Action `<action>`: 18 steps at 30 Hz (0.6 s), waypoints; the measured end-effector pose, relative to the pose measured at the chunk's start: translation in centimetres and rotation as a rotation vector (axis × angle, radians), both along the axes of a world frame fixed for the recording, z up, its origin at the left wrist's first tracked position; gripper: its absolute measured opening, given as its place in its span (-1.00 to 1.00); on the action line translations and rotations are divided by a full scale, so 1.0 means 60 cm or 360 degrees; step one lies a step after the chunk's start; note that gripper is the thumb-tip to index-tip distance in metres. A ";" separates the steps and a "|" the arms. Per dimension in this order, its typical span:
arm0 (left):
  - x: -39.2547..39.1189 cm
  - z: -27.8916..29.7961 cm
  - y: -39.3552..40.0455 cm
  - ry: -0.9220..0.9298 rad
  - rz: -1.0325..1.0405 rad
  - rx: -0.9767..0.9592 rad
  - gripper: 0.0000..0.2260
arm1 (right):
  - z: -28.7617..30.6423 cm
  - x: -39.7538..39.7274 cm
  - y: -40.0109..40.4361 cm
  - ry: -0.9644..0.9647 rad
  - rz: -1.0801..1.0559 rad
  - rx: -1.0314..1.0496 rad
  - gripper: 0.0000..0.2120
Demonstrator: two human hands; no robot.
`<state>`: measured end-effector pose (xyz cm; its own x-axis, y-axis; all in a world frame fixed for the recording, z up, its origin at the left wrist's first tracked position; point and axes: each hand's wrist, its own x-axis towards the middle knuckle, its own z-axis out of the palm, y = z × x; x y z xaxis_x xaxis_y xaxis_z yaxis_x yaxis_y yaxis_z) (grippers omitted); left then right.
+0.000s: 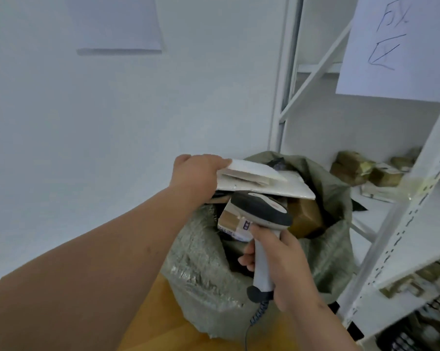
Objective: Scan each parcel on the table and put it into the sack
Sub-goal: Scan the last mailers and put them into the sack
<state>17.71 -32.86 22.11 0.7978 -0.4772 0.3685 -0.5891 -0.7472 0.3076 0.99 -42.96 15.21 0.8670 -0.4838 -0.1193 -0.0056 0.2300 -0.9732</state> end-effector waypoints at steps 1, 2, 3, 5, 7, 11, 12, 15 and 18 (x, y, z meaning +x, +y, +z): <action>0.003 0.000 -0.012 -0.0003 -0.0006 0.0305 -0.54 | -0.004 0.002 -0.004 0.0008 -0.0018 -0.0006 -0.83; 0.004 -0.001 -0.021 -0.0010 0.0001 0.0556 -0.54 | -0.007 0.003 -0.009 0.0013 -0.0030 -0.0007 -0.83; 0.005 -0.003 -0.028 -0.0009 0.0005 0.0714 -0.54 | -0.010 0.004 -0.012 0.0014 -0.0032 -0.0005 -0.83; 0.008 -0.013 -0.040 0.0007 0.0000 0.0798 -0.51 | -0.013 0.002 -0.022 0.0013 -0.0024 0.0012 -0.84; 0.012 -0.021 -0.047 0.0024 0.0007 0.0717 -0.50 | -0.011 0.001 -0.033 0.0017 0.0001 0.0025 -0.85; 0.000 -0.025 -0.040 0.0058 0.0116 0.0370 -0.44 | -0.007 0.000 -0.052 0.0048 0.0099 0.0001 -0.82; -0.006 -0.027 -0.032 0.0080 0.0163 0.0268 -0.43 | -0.005 -0.003 -0.054 0.0054 0.0127 0.0002 -0.83; -0.025 -0.039 -0.002 0.0117 0.0329 0.0002 -0.43 | -0.001 -0.011 -0.054 0.0059 0.0219 -0.0014 -0.86; -0.050 -0.055 0.034 0.0171 0.0473 -0.0223 -0.46 | -0.002 -0.015 -0.045 0.0099 0.0302 -0.0040 -0.85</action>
